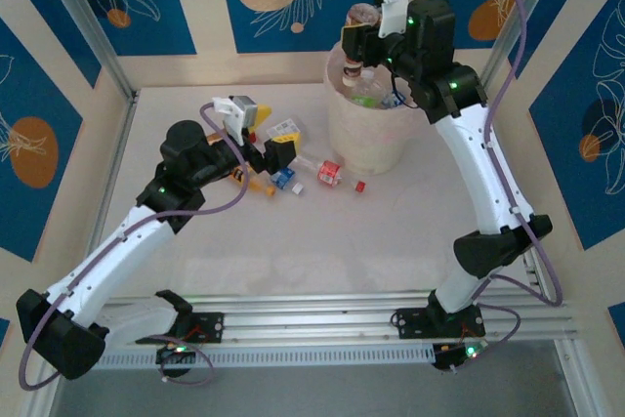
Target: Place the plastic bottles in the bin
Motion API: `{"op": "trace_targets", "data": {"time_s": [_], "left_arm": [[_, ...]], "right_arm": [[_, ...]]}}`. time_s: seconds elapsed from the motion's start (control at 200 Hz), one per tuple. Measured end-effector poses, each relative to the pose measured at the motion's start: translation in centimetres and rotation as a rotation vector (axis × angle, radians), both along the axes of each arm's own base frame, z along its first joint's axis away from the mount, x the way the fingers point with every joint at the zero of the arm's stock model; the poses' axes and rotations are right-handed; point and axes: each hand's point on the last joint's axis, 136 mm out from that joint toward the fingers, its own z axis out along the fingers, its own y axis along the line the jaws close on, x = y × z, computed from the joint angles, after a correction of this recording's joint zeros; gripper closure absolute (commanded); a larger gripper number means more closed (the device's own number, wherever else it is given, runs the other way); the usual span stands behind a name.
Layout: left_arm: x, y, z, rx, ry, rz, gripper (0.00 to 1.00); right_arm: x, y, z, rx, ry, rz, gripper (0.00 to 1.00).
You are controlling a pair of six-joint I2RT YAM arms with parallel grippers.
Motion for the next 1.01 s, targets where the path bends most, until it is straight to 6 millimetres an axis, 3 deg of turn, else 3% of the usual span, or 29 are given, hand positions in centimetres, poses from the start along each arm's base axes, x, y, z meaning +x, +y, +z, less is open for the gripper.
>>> {"op": "trace_targets", "data": {"time_s": [0.185, 0.375, 0.47, 0.715, 0.885, 1.005], "left_arm": [[0.4, 0.6, -0.6, 0.014, 0.021, 0.045, 0.00], [0.6, 1.5, -1.0, 0.035, 0.019, 0.099, 0.00], [0.7, 1.7, -1.0, 0.040, 0.016, 0.111, 0.00], [0.9, 1.9, -2.5, 0.063, 0.044, 0.128, 0.00], [0.9, 2.0, -2.7, 0.066, 0.049, 0.131, 0.01], [0.9, 2.0, -2.7, 0.067, 0.049, 0.131, 0.01]], "right_arm": [[4.5, 0.2, -0.8, -0.054, -0.063, -0.065, 0.59], [9.7, 0.7, -6.1, -0.127, -0.015, -0.111, 0.59], [11.2, 0.6, -8.5, -0.151, 0.017, -0.128, 0.58], [12.7, -1.0, -11.6, -0.128, 0.095, -0.199, 0.57], [13.2, -2.6, -16.0, -0.053, 0.231, -0.269, 0.57], [13.1, -2.6, -17.0, 0.019, 0.282, -0.298, 0.53]]}}
